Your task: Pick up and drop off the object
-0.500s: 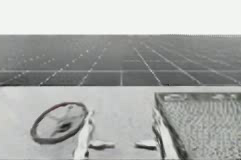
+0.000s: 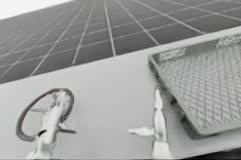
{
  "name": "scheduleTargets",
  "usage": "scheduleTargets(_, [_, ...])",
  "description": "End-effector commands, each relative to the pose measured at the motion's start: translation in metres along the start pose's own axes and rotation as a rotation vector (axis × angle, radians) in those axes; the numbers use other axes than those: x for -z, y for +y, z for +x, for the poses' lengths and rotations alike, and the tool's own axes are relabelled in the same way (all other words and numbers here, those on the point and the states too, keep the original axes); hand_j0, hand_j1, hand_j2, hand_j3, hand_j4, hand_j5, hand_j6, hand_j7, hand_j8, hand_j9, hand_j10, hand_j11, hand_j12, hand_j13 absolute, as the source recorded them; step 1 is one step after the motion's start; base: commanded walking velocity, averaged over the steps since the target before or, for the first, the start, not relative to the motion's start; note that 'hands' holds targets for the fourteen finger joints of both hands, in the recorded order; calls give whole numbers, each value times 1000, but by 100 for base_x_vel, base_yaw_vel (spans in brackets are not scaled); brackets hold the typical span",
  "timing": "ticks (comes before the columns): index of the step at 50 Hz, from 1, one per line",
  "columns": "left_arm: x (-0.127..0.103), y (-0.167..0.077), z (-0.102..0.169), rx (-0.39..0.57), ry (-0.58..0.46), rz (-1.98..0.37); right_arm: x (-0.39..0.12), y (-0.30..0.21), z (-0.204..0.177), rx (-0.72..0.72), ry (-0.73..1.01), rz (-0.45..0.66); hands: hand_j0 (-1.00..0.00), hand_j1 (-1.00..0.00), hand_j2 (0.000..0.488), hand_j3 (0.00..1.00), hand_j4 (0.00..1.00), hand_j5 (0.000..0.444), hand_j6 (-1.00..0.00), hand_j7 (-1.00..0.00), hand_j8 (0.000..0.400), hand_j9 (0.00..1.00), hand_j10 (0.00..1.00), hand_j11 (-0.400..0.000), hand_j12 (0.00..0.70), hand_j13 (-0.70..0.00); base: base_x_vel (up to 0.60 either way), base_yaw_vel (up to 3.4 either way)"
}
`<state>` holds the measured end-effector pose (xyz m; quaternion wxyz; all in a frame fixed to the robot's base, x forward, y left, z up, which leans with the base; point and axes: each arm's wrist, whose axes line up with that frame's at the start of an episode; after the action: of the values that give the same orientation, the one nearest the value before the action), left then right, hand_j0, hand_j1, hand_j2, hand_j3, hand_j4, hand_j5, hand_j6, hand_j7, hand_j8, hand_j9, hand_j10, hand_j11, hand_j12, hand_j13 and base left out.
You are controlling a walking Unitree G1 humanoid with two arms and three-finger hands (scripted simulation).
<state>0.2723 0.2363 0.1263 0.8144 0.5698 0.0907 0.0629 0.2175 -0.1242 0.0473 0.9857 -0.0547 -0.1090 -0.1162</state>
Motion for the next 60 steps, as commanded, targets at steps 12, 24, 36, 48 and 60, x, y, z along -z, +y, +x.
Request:
scheduleTargets(12, [31, -22, -6, 102, 138, -78, -5, -2, -5, -39, -13, 27, -1000, -1000, 0, 0, 0, 0, -1000, -1000, 400, 0, 0, 0, 700, 0, 0, 0])
scheduleTargets(24, [-32, 27, -68, 132, -177, -1042, -1, 7, -6, -59, -14, -2, -1000, -1000, 0, 0, 0, 0, -1000, -1000, 400, 0, 0, 0, 700, 0, 0, 0])
scheduleTargets(36, [-52, 42, -71, 498, -365, -2073, -18, 257, -94, 46, 328, 1005, -1000, -1000, 0, 0, 0, 0, -1000, -1000, 400, 0, 0, 0, 700, 0, 0, 0])
scheduleTargets(48, [-96, 33, -87, 580, -377, -2062, -29, 243, 17, 183, -348, 235, -1000, -1000, 0, 0, 0, 0, -1000, -1000, 400, 0, 0, 0, 700, 0, 0, 0])
scheduleTargets(60, [-81, 21, -97, 579, -298, -2031, 7, 203, 31, -172, 33, 441, -1000, -1000, 0, 1000, 1000, 0, -1000, -1000, 400, 1000, 1000, -400, 700, -700, 0, 0])
